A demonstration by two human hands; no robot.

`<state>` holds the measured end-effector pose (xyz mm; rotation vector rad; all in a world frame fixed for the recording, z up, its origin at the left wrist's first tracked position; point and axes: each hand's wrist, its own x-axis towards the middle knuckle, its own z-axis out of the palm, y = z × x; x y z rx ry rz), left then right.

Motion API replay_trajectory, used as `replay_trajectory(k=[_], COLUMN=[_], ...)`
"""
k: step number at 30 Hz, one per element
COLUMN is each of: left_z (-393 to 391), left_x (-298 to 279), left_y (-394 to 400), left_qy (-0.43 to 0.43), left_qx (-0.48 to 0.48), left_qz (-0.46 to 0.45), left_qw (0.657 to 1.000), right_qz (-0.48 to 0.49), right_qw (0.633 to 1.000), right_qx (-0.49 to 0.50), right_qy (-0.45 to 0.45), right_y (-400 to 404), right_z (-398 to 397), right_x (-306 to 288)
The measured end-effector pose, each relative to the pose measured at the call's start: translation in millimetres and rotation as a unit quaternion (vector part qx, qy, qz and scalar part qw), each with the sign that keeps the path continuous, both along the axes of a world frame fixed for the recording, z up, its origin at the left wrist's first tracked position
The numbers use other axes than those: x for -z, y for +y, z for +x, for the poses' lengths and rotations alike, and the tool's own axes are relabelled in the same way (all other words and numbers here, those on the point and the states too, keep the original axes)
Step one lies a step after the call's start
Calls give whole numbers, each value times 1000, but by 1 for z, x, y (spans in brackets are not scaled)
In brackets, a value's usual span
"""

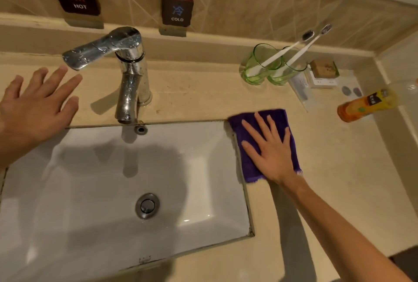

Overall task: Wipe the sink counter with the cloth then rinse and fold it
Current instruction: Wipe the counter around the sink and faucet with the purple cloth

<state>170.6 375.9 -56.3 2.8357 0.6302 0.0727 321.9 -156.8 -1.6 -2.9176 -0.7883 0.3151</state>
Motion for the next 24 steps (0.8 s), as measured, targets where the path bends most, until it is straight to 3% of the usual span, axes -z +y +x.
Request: replay_trajectory(k=[4,7,9,18,24], left_z=[4,-3,-2,0,0], left_x=[13,2,5,-1,-10], left_y=[15,7,4,-2,-8], left_qy=[35,50,44,-15,0], left_qx=[-9,43,28,8,7], left_qz=[-33,7,3,-15,20], left_qw=[999,998,999,1000,1000], right_qz=[-8,-30,-51,-72,-68], right_qw=[1000,999,998,997,998], right_qx=[-19,-25,-23,-10,-5], right_qy=[1,11,20,30,4], right_y=[-61,-89,-93,-45,-17], right_z=[-78,-115,-123,-53,-10], right_x=[-1,-4,-5,-4,1])
